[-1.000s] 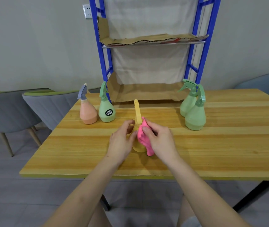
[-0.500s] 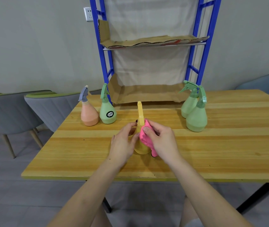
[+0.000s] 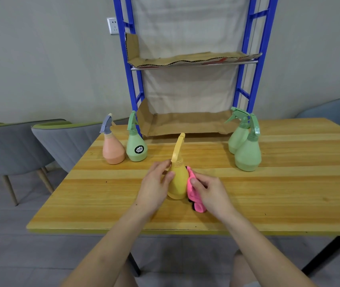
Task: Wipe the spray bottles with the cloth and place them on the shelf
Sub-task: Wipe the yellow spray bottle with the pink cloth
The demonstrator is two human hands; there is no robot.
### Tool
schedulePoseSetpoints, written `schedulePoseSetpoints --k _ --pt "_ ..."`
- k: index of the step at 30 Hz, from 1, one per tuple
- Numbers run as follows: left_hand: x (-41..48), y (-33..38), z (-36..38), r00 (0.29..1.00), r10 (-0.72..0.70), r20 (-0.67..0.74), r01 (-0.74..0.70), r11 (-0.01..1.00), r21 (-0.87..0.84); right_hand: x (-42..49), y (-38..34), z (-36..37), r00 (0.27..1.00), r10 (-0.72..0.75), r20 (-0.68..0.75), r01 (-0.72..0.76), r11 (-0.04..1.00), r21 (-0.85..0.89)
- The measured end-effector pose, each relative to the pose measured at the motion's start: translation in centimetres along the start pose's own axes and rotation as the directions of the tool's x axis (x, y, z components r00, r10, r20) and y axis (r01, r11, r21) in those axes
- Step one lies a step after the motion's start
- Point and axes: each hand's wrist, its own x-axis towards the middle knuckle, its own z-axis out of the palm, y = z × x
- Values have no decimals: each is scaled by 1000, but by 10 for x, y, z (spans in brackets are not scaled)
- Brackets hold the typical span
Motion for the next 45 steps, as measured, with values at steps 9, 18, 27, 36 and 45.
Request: schedulePoseSetpoints --k 9,18,27,36,45 --pt "0 6 2 999 -46 -27 47 998 44 3 -25 19 990 -124 -73 129 989 77" --pt "-2 5 1 997 -78 -25 77 996 -49 -3 0 8 999 -13 40 20 979 -203" --pt "-3 30 -5 984 -149 -94 112 940 -322 -5 -20 -3 999 -37 -33 38 999 21" --pt "7 60 -33 931 -361 -52 118 433 -893 -18 -64 -21 920 -28 -390 234 839 492" --pt "4 104 -27 905 -415 -90 44 303 -952 -20 -66 6 830 -463 -311 507 859 76"
